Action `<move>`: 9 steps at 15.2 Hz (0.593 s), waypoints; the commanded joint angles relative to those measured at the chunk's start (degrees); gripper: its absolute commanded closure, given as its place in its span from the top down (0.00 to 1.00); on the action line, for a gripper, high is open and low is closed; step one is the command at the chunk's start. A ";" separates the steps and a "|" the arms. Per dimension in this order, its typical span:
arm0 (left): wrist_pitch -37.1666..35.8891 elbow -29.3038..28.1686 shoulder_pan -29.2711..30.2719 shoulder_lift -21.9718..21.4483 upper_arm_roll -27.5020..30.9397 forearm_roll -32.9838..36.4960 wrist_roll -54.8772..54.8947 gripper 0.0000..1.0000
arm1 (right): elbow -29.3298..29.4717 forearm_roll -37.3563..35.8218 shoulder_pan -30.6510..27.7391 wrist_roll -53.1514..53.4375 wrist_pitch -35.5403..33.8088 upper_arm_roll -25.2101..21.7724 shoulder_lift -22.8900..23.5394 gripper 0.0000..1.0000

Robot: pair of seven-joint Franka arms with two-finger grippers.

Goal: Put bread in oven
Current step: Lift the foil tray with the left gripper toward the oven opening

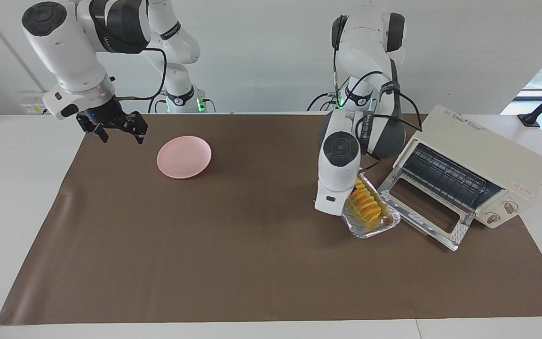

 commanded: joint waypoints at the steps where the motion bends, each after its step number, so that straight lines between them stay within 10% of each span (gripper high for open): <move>1: -2.61 0.89 1.25 0.56 3.03 -1.22 -1.74 0.00 | -0.96 -0.50 -0.59 -1.08 -0.44 0.45 -1.14 1.00; 9: -1.91 1.77 11.62 1.27 3.05 -1.22 -5.44 0.00 | -1.05 -0.50 -0.59 -1.08 -0.44 0.45 -1.14 1.00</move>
